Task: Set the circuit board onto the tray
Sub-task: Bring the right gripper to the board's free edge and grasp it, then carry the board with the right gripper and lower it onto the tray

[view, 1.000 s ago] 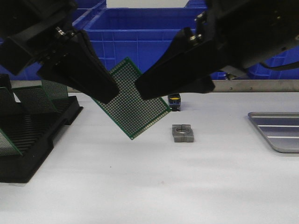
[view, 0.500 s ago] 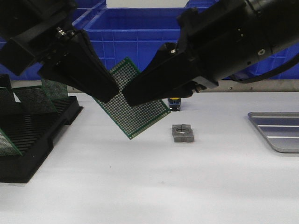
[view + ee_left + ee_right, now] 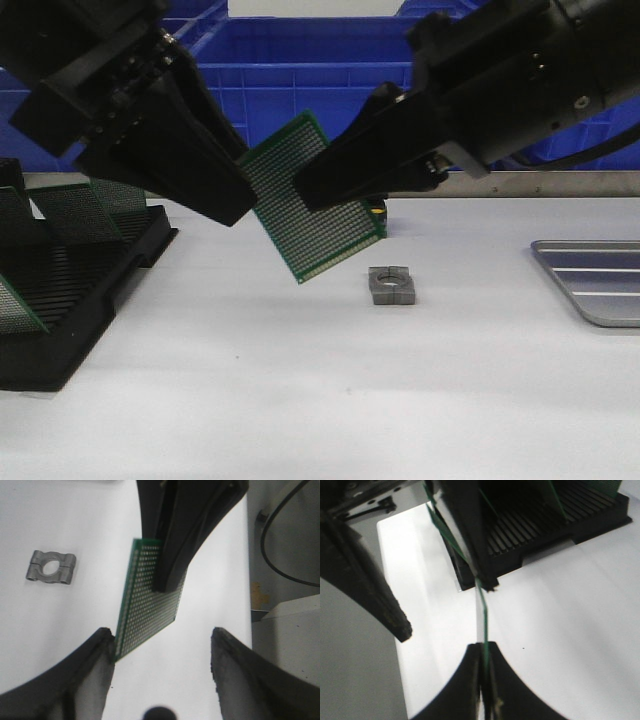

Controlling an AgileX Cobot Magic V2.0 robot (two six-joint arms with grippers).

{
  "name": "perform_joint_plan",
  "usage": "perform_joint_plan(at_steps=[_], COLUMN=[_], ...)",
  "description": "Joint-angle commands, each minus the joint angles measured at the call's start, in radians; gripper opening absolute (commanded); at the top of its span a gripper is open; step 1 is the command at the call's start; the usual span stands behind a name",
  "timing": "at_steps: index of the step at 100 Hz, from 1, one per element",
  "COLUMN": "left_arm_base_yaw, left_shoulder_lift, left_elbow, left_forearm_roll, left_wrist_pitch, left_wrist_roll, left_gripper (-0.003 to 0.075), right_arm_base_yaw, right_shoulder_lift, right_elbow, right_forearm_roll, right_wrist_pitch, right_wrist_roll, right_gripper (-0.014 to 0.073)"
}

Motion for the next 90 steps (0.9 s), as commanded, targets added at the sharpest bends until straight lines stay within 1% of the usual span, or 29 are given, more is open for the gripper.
perform_joint_plan(at_steps=[1,11,28,42,52,61,76,83,87,89,90], left_arm_base_yaw=[-0.006,-0.006,-0.004,-0.004,-0.004,-0.004,-0.004,-0.004,-0.004,-0.004,-0.004], left_shoulder_lift=[-0.033,-0.033,-0.033,-0.033,-0.033,-0.033,-0.033,-0.033,-0.033,-0.033,-0.033], left_elbow=[-0.025,-0.025,-0.025,-0.025,-0.025,-0.025,-0.025,-0.025,-0.025,-0.025,-0.025], left_forearm_roll=[-0.034,-0.034,-0.036,-0.041,-0.043,-0.043,-0.043,-0.043,-0.043,-0.043,-0.043], left_wrist_pitch=[0.042,0.042,0.04,0.04,0.04,0.04,0.045,0.053,0.053,0.053,0.053], left_wrist_roll=[-0.016,-0.019,-0.019,-0.019,-0.019,-0.019,-0.019,-0.019,-0.019,-0.019,-0.019], left_gripper=[0.041,0.041,0.041,0.0409,0.0409,0.0409,0.0409,0.0409,0.0409,0.0409,0.0409], right_arm_base_yaw=[-0.094,-0.211,-0.399,-0.496,-0.533,-0.544,-0.545,-0.545,-0.545,-0.545,-0.545], right_shoulder_lift=[-0.034,-0.034,-0.032,-0.029,-0.009,0.027,0.093,0.117,0.127,0.131,0.131], right_elbow=[-0.029,-0.029,-0.029,-0.029,-0.029,-0.029,-0.032,-0.035,-0.035,-0.035,-0.035], right_forearm_roll=[0.051,0.051,0.051,0.051,0.051,0.06,0.097,0.109,0.123,0.132,0.134], right_wrist_pitch=[-0.041,-0.047,-0.081,-0.152,-0.216,-0.282,-0.307,-0.291,-0.286,-0.287,-0.287], right_wrist_roll=[0.065,0.115,0.129,0.129,0.129,0.129,0.129,0.129,0.129,0.129,0.129], right_gripper=[-0.0069,-0.0069,-0.0069,-0.0069,-0.0069,-0.0069,-0.006,0.0001,0.0065,0.0115,0.0115])
